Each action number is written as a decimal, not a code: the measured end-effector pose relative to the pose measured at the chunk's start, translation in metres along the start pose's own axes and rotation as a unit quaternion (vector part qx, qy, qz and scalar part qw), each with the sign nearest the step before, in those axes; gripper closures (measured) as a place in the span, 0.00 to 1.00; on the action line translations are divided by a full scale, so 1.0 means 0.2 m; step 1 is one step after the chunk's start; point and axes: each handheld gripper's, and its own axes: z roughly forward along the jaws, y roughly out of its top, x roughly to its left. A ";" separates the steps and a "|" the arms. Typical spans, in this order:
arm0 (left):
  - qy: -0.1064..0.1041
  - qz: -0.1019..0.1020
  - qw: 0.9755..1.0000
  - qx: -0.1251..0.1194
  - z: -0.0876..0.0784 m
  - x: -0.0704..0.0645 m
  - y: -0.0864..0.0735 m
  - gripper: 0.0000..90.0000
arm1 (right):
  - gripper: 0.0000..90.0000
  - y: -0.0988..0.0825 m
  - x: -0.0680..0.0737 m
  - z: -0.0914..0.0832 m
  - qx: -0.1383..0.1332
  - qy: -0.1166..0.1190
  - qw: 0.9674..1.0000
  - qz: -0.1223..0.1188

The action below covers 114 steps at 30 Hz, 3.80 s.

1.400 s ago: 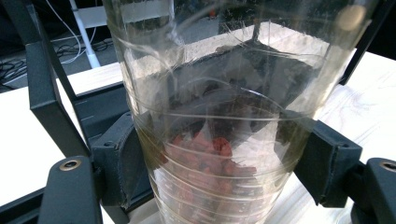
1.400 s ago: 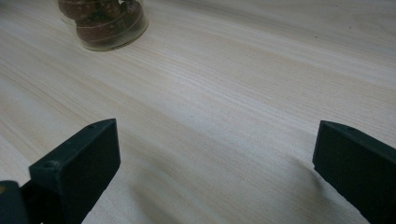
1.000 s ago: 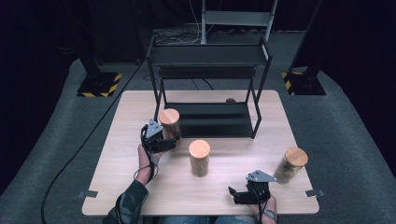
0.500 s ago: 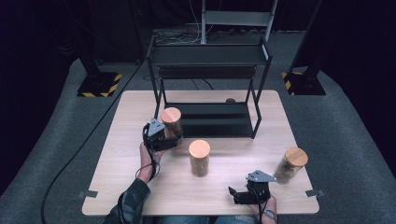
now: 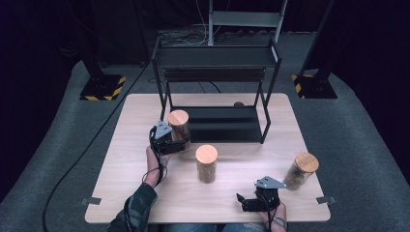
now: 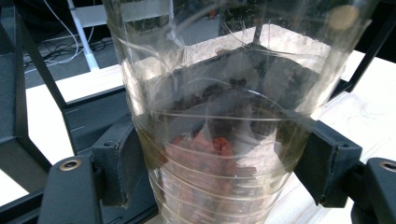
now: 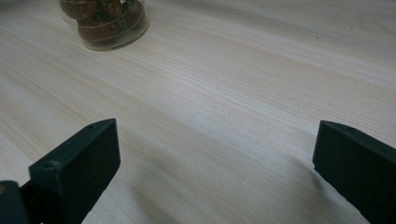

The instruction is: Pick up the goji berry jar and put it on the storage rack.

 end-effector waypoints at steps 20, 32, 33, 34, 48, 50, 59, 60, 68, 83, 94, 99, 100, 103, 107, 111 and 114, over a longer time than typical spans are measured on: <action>-0.001 0.004 1.000 -0.002 0.04 0.00 0.04 0.27 | 0.00 0.00 0.00 0.00 0.001 0.000 1.000 0.000; -0.001 0.007 1.000 -0.001 0.08 0.00 0.06 0.27 | 0.00 0.00 0.00 0.00 0.001 0.000 1.000 0.000; -0.001 0.006 1.000 -0.001 0.08 0.00 0.07 0.27 | 0.00 0.00 0.00 0.00 0.001 0.000 1.000 0.000; -0.001 0.006 1.000 -0.002 0.09 0.00 0.07 0.27 | 0.00 0.00 0.00 0.00 0.001 0.000 1.000 0.000; 0.005 0.002 1.000 -0.002 0.13 0.00 0.08 0.27 | 0.00 0.00 0.00 0.00 0.001 -0.001 1.000 0.000; 0.006 0.003 1.000 0.000 0.14 0.01 0.08 0.27 | 0.00 0.00 0.00 0.00 0.001 -0.001 1.000 -0.001; 0.016 0.003 1.000 0.001 0.17 0.02 0.07 0.27 | 0.00 0.00 0.00 0.00 0.001 -0.001 1.000 -0.001; 0.017 0.003 1.000 0.002 0.17 0.02 0.07 0.27 | 0.00 0.00 0.00 0.00 0.001 -0.001 1.000 -0.001; 0.023 0.006 1.000 0.002 0.20 0.02 0.08 0.27 | 0.00 0.00 0.00 0.00 0.001 -0.001 1.000 -0.001; 0.039 0.008 0.999 -0.006 0.25 0.02 0.07 0.27 | 0.00 0.00 0.00 0.00 0.001 -0.001 1.000 -0.002; 0.045 0.012 0.999 -0.004 0.28 0.03 0.07 0.27 | 0.00 0.00 0.00 0.00 0.002 -0.001 1.000 -0.002; 0.050 0.011 0.999 -0.004 0.30 0.03 0.06 0.27 | 0.00 0.00 0.00 0.00 0.002 -0.001 1.000 -0.003; 0.050 0.012 0.999 -0.003 0.30 0.03 0.06 0.27 | 0.00 0.00 0.00 0.00 0.001 -0.001 1.000 -0.003; 0.052 0.015 0.999 0.000 0.32 0.03 0.06 0.27 | 0.00 0.00 0.00 0.00 0.001 0.000 1.000 -0.004; 0.055 0.014 0.998 -0.001 0.33 0.03 0.05 0.27 | 0.00 0.00 0.00 0.00 0.001 -0.001 1.000 -0.004; 0.058 0.018 0.998 0.000 0.34 0.03 0.04 0.27 | 0.00 0.00 0.00 0.00 0.001 -0.001 1.000 -0.004; 0.060 0.016 0.998 -0.001 0.35 0.03 0.04 0.27 | 0.00 0.00 0.00 0.00 0.001 -0.001 1.000 -0.005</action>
